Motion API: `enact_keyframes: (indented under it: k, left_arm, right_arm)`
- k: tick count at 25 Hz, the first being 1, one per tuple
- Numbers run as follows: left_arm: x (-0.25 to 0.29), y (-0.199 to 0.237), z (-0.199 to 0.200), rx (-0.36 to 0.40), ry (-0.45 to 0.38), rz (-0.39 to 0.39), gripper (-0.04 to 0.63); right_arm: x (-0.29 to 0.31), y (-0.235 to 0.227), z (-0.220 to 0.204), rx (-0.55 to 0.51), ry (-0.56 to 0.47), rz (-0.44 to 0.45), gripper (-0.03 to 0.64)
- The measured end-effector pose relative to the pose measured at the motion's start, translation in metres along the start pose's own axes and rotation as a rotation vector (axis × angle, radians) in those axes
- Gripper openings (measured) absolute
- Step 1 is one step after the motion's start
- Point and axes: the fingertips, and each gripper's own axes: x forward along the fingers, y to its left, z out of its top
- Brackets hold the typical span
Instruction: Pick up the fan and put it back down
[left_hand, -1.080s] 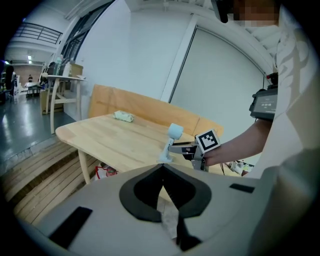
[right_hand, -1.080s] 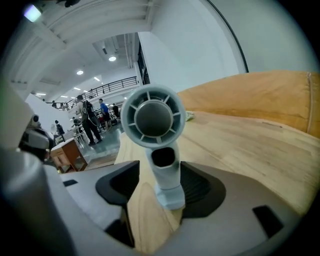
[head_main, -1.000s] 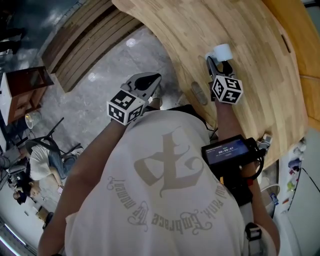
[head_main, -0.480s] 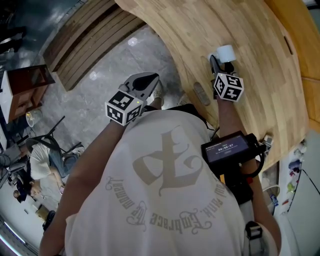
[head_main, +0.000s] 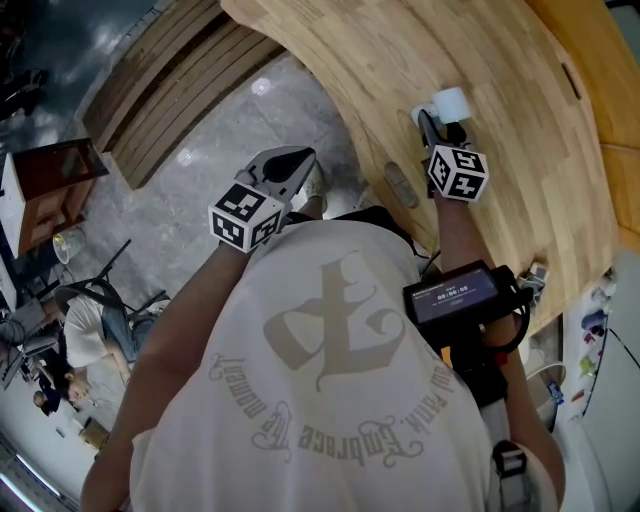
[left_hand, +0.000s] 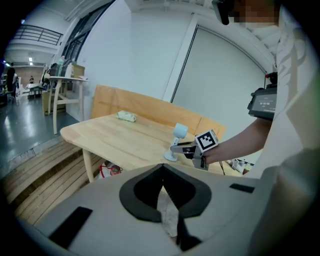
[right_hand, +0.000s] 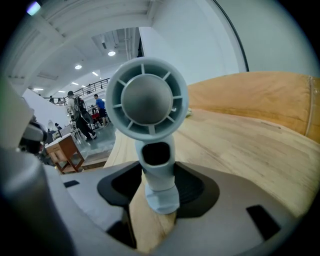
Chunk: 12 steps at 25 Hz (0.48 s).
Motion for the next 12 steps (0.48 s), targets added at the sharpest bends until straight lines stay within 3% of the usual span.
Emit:
enact_keyframes:
  k: [12]
  left_arm:
    - [0.014,0.007,-0.001,0.01,0.02,-0.045,0.011]
  right_arm:
    - [-0.02,0.002,0.006,0.067,-0.043,0.015,0.212]
